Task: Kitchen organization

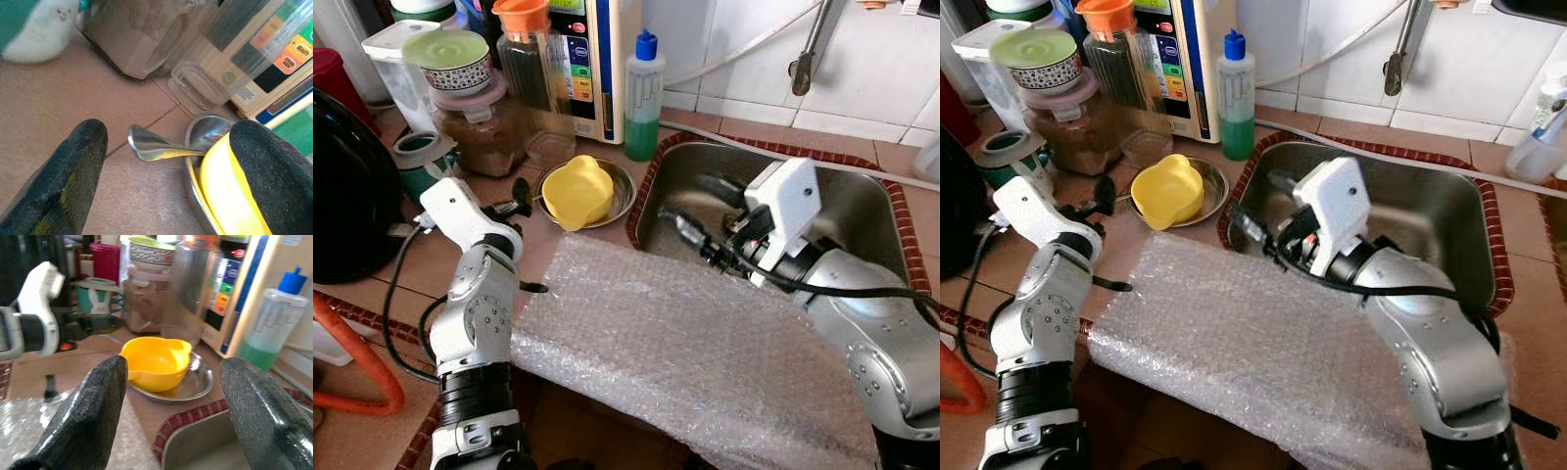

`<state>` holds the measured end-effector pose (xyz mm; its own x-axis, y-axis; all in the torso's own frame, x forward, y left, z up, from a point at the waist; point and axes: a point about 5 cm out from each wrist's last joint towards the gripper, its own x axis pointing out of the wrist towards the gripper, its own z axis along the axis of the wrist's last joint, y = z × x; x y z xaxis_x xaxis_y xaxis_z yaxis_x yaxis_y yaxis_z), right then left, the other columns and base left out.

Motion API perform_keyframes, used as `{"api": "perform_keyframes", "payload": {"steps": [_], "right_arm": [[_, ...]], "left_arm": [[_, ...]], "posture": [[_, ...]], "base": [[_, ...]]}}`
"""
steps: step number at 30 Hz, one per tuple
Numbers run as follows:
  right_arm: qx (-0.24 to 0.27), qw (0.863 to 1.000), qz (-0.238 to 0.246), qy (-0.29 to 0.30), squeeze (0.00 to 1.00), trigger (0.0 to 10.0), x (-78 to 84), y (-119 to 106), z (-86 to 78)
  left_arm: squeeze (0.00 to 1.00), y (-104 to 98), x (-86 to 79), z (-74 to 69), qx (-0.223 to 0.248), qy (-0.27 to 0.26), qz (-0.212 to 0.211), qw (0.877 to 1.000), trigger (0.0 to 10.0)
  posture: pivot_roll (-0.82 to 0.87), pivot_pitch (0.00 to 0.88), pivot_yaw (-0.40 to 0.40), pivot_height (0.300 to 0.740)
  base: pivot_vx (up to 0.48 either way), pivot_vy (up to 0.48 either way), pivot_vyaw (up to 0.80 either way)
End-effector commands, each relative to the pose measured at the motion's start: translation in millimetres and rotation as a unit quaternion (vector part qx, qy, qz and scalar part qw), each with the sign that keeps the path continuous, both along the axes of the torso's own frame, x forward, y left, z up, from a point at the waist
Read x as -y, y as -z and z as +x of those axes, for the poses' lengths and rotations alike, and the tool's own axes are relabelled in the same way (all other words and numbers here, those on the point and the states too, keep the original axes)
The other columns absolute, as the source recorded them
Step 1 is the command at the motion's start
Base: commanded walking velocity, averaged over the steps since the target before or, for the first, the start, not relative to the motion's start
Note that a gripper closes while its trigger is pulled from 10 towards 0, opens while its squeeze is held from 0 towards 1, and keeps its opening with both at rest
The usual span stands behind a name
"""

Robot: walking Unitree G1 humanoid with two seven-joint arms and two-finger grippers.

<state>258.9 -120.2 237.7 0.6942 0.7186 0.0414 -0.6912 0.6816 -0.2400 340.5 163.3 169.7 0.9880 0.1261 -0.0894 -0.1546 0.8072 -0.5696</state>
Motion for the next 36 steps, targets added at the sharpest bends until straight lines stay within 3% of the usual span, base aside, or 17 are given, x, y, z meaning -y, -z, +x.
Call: {"api": "perform_keyframes", "payload": {"steps": [1,4,6,7,8,9,10,11,29,36], "right_arm": [[0.0,1.0,-0.007,-0.02,0.0,10.0,-3.9,-0.7,-6.0],[-0.011,0.999,-0.018,-0.027,0.0,10.0,-3.1,4.2,-9.2],[-0.019,0.999,-0.026,-0.026,0.0,10.0,0.2,7.3,-10.4],[-0.021,0.999,-0.028,-0.026,0.0,10.0,0.8,7.9,-10.5],[-0.023,0.999,-0.031,-0.026,0.0,10.0,1.5,8.9,-10.7],[-0.027,0.999,-0.035,-0.027,0.0,10.0,2.3,10.8,-11.4],[-0.028,0.999,-0.037,-0.027,0.0,10.0,2.6,11.6,-11.6],[-0.028,0.998,-0.04,-0.027,0.0,10.0,2.8,12.4,-11.8],[-0.038,0.996,-0.06,-0.054,0.0,10.0,-1.7,17.1,-18.5],[-0.035,0.996,-0.058,-0.051,0.0,10.0,-2.1,16.8,-17.9]], "left_arm": [[0.0,-2.5,-0.6,2.3,0.006,-0.001,-0.008,1.0,10.0],[0.0,-4.9,2.6,4.5,0.015,0.007,-0.02,1.0,10.0],[0.0,-6.0,1.8,6.2,0.018,0.006,-0.024,1.0,7.4],[0.0,-6.1,1.5,6.7,0.018,0.005,-0.027,0.999,7.4],[0.0,-5.6,0.6,7.2,0.017,0.004,-0.026,1.0,6.2],[0.0,-5.0,-1.1,8.1,0.017,0.001,-0.026,1.0,2.0],[0.0,-4.8,-1.6,8.5,0.017,0.001,-0.028,0.999,2.0],[0.0,-4.6,-2.0,9.0,0.017,0.001,-0.029,0.999,0.0],[0.0,-1.2,-5.2,18.4,0.006,-0.007,-0.089,0.996,0.0],[0.0,-9.4,-8.7,18.3,0.018,-0.019,-0.084,0.996,0.0]], "posture": [[-0.08,0.106,0.037,0.74],[-0.08,0.105,0.036,0.74],[-0.08,0.105,0.036,0.74],[-0.08,0.105,0.036,0.74],[-0.08,0.104,0.036,0.74],[-0.08,0.104,0.036,0.74],[-0.08,0.104,0.036,0.74],[-0.08,0.103,0.035,0.74],[-0.09,0.104,0.033,0.74],[-0.08,0.106,0.033,0.74]], "base": [[0.0,0.0,0.0],[0.0,0.0,0.0],[0.0,0.0,0.0],[0.0,0.0,0.0],[0.0,0.0,0.0],[0.0,0.0,0.0],[0.0,0.0,0.0],[0.0,0.0,0.0],[0.0,0.0,0.0],[0.0,0.0,0.0]]}}
